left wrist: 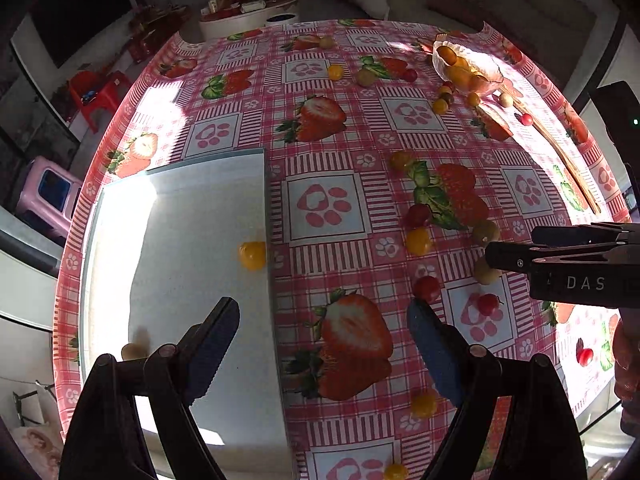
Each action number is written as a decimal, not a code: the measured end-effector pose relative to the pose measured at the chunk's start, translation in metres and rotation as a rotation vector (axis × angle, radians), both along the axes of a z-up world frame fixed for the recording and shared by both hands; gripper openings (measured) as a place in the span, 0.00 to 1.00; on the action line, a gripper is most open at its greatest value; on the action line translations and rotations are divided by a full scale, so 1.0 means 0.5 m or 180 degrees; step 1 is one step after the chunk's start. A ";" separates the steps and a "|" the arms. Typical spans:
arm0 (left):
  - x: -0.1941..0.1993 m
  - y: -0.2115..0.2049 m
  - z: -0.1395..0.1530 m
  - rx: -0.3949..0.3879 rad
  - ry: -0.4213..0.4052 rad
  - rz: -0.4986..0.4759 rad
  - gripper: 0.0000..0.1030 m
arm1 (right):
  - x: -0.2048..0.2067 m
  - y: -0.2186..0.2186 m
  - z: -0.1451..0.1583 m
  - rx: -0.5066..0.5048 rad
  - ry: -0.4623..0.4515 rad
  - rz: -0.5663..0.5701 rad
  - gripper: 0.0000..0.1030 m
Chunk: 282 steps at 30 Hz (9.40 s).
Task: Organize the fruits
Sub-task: 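Grasp a brown fruit with right tool while left tool grasps a red cherry tomato, then carry the red tomato in left tool and brown fruit in right tool to tray, then open left tool to drop red tomato in tray while right tool releases brown fruit, then grasp another brown fruit with right tool while left tool grasps a yellow tomato, then carry the yellow tomato in left tool and brown fruit in right tool to tray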
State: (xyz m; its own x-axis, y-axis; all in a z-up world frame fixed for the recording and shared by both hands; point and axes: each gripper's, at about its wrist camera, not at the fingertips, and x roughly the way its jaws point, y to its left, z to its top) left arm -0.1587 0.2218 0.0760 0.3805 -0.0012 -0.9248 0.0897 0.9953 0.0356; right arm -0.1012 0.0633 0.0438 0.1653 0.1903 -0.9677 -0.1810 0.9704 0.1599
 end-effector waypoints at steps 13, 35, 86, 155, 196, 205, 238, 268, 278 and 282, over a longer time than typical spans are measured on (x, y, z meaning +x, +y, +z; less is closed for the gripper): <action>0.029 -0.091 -0.083 -0.0127 0.0196 -0.0250 0.84 | 0.037 -0.014 -0.046 0.0211 0.0236 0.0025 0.58; 0.060 -0.136 -0.119 -0.0184 0.0271 -0.0364 0.22 | 0.041 -0.052 -0.045 0.0347 0.0321 0.0042 0.30; -0.009 -0.058 -0.089 -0.0792 0.0353 0.0006 0.19 | -0.023 -0.058 0.001 0.0426 0.0252 -0.0192 0.30; -0.113 0.322 -0.100 -0.0071 0.0267 0.1265 0.73 | -0.015 0.454 -0.008 0.0519 0.0198 0.1251 0.71; -0.094 -0.064 -0.085 -0.0224 0.0483 -0.0188 0.73 | -0.032 0.024 -0.054 -0.0147 0.0133 0.0171 0.60; -0.112 -0.092 -0.128 -0.0208 0.0628 -0.0104 0.70 | -0.032 0.059 -0.059 -0.0269 0.0060 0.0307 0.51; -0.073 0.017 -0.014 -0.0842 0.0313 0.0195 0.21 | -0.032 0.039 0.008 0.0146 0.0021 0.0168 0.30; -0.129 0.297 -0.031 -0.0548 0.0120 0.1199 0.21 | -0.026 0.356 0.034 0.0314 0.0012 0.1189 0.30; -0.143 0.355 -0.073 -0.0469 0.0191 0.1479 0.21 | -0.040 0.455 0.005 0.0367 0.0147 0.1447 0.30; -0.138 0.361 -0.088 -0.0408 0.0203 0.1518 0.21 | -0.042 0.477 -0.014 0.0340 0.0195 0.1479 0.30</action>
